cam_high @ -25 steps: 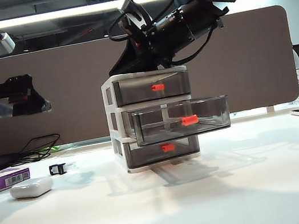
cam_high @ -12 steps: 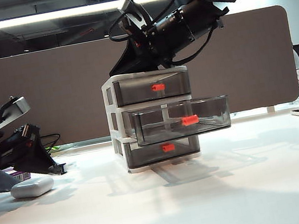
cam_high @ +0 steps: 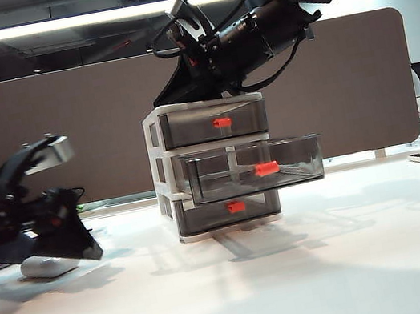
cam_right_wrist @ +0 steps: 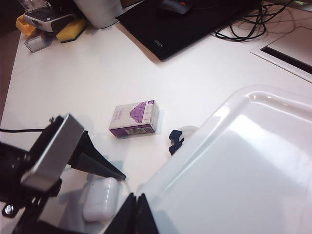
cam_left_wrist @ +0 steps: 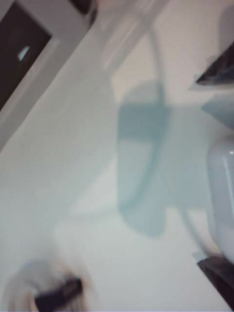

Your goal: Open the second layer of the drawer on the table, pick up the earphone case on the table and put it in, and finally close the drawer.

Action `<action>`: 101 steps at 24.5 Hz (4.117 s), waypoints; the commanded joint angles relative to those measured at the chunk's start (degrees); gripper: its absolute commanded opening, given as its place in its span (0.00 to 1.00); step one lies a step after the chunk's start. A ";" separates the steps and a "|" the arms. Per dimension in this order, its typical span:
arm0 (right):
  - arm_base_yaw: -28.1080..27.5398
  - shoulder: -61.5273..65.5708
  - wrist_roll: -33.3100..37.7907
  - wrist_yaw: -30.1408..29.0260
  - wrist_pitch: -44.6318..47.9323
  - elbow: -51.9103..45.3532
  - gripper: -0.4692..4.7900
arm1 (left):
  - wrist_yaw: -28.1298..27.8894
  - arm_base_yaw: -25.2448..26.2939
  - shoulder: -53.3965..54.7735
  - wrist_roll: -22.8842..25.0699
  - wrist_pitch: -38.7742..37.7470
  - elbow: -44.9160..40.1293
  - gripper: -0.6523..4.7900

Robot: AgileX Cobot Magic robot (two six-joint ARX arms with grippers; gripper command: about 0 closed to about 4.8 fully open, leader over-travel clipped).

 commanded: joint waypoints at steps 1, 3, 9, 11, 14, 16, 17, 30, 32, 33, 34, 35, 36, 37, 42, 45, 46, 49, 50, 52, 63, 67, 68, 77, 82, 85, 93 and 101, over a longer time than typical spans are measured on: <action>0.02 1.14 0.68 1.01 -4.92 -0.98 0.09 | -7.69 -3.19 0.81 0.81 -3.67 -0.26 1.00; 0.02 1.14 0.68 1.01 -5.03 -0.98 0.09 | -10.51 -3.58 0.96 0.68 -4.22 -0.26 1.00; 0.04 1.16 0.68 1.01 -8.02 -0.98 0.09 | -11.15 -1.14 0.94 -1.33 -8.28 -0.28 1.00; 0.04 1.16 0.68 1.01 -8.26 -0.98 0.09 | -8.46 -0.92 0.94 -0.90 -8.94 -0.31 1.00; 0.04 1.16 0.70 1.01 -8.35 -0.98 0.09 | -7.67 -0.92 0.94 -0.79 -10.86 -0.33 1.00; 0.04 1.16 0.68 1.01 -8.90 -0.98 0.09 | -7.26 -0.52 0.83 -0.74 -11.45 -0.70 1.00; 0.04 1.16 0.68 1.01 -9.40 -0.98 0.09 | -7.17 -0.52 0.77 -0.72 -11.41 -1.25 1.00; 0.02 1.16 0.66 1.05 -9.53 -0.98 0.09 | -6.19 -0.55 0.77 -0.72 -10.34 -2.40 0.60; 0.02 1.16 0.66 1.03 -9.53 -0.98 0.09 | -6.27 -0.55 0.77 -0.72 -10.38 -2.40 0.60; 0.04 1.16 0.66 1.03 -9.55 -0.98 0.09 | -6.29 -0.57 0.61 -0.72 -10.40 -2.40 0.60; 0.04 1.16 0.66 1.03 -9.55 -0.98 0.09 | -6.29 -0.57 0.42 -0.79 -10.47 -2.40 0.60; 0.04 1.16 0.66 1.03 -9.55 -0.98 0.09 | -6.27 -0.59 0.17 -0.92 -10.49 -2.40 0.60; 0.02 1.16 0.66 1.03 -9.57 -0.98 0.09 | -6.36 -0.59 -0.42 -1.18 -10.86 -2.40 0.60; 0.02 1.16 0.66 1.03 -9.57 -0.98 0.09 | -6.80 -0.59 -1.11 -1.49 -11.19 -2.43 0.60; 0.02 1.16 0.66 1.05 -9.55 -0.98 0.09 | -7.58 -0.63 -6.86 -1.68 -14.36 -2.43 0.60; 0.04 1.16 0.66 1.05 -9.51 -0.98 0.09 | -6.36 -0.72 -12.46 -2.91 -16.31 -2.43 0.60; 0.02 1.16 0.66 1.03 -9.51 -0.98 0.09 | -5.88 -0.74 -14.53 -3.23 -16.83 -2.40 0.60; 0.04 1.16 0.66 1.03 -9.51 -0.98 0.09 | -3.58 -2.78 -21.57 -3.48 -16.31 -2.40 0.60; 0.04 1.16 0.68 1.03 -9.51 -0.98 0.09 | -3.54 -3.58 -22.95 -3.50 -15.85 -2.38 0.60; 0.04 1.16 0.68 1.03 -9.53 -0.98 0.09 | -3.52 -5.62 -25.11 -3.63 -14.60 -2.21 0.60; 0.09 1.16 0.70 1.01 -9.62 -0.98 0.09 | -3.63 -18.49 -25.11 -9.92 -1.84 -1.88 0.60; 0.13 1.16 0.70 0.98 -9.73 -1.01 0.09 | -3.04 -19.17 -22.75 -11.98 -0.04 0.02 0.59; 0.22 1.16 0.70 0.98 -9.73 -1.01 0.09 | -2.10 -19.17 -22.01 -12.00 -0.04 0.74 0.58; 0.44 1.16 0.70 1.01 -9.53 -1.01 0.09 | -1.22 -23.56 -14.49 -11.45 1.84 7.45 0.58; 0.81 1.16 0.70 1.01 -9.55 -1.03 0.09 | -1.16 -25.27 -10.08 -12.13 5.73 7.48 0.58; 0.87 1.16 0.70 0.98 -9.55 -1.03 0.09 | -1.18 -26.29 -8.02 -12.33 8.74 7.52 0.56; 1.03 1.16 0.70 0.98 -9.55 -1.03 0.09 | -0.94 -26.32 -4.39 -13.20 9.46 8.83 0.56; 1.05 1.16 0.70 1.01 -10.05 -1.03 0.09 | -0.90 -26.29 -3.06 -12.72 9.81 8.83 0.59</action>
